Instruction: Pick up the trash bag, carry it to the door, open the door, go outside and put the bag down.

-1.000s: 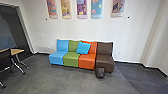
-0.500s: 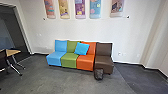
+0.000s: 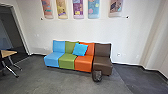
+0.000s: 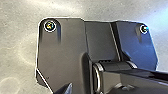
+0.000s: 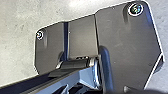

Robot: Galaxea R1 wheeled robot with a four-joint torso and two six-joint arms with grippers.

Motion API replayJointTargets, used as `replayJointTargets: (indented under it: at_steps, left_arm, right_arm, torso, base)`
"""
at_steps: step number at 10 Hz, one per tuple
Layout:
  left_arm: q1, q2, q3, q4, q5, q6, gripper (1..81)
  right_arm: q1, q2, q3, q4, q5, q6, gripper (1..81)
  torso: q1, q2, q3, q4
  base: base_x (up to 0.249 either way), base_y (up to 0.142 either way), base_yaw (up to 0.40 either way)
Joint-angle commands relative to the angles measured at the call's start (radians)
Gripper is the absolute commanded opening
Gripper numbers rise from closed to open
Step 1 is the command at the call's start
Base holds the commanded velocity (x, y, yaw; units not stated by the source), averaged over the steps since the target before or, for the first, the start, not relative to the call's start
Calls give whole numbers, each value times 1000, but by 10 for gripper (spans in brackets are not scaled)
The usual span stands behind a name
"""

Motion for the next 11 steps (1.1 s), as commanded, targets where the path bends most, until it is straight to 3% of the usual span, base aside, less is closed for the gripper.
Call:
replayJointTargets:
  at_steps: [1,11]
  left_arm:
    - [-44,9,-1,-12,53,0,811]
    - [-44,9,-1,-47,53,0,811]
  right_arm:
    - [38,9,7,-3,-50,-1,811]
    - [36,7,7,-1,-49,0,811]
  torso:
    - [0,0,0,0]
    - [0,0,0,0]
  base:
    - [125,-113,0]
    - [105,-106,0]
